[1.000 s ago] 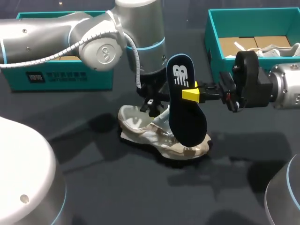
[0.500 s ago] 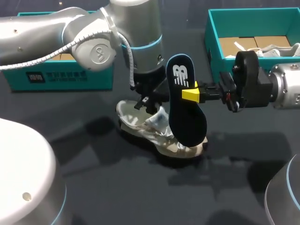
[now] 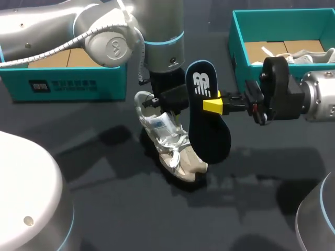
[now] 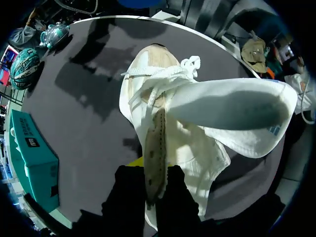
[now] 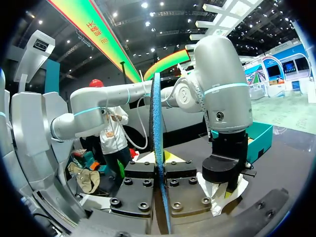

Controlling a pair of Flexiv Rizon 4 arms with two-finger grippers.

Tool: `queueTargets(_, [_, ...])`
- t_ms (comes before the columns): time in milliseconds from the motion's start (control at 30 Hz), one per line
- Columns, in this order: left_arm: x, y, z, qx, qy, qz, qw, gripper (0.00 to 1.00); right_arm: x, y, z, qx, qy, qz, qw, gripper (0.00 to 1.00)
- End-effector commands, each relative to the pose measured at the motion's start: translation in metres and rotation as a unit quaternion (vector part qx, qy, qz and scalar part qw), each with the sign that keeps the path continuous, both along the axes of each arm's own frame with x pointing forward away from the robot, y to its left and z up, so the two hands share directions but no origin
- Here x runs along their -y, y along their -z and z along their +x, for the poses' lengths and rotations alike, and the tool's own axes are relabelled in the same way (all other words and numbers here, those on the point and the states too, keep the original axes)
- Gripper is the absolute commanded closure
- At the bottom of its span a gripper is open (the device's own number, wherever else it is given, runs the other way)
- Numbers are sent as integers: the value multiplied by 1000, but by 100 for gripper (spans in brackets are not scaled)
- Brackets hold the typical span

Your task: Take the shoe out of the shoebox, open the shoe tongue, remove and reinsert the insole, then place the shoe into the shoebox

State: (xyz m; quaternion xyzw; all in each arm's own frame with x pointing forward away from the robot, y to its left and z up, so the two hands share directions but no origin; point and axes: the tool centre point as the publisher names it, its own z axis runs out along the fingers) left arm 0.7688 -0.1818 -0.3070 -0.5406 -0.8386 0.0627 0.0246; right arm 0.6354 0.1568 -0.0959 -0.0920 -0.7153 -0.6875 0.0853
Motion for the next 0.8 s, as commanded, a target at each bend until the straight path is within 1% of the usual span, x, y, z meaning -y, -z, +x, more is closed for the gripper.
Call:
queueTargets(33, [-3,-2,-5,9,78,-3,997,100,-2,1,0,0,1,-1,1000,100])
queueTargets(233, [-6,4,-12,10,132,-14,991,100,-2,1,0,0,1,-1,1000,100])
queueTargets(800, [14,39,-33,-14,195,-3,981,100,-2,1,0,0,1,-1,1000,100])
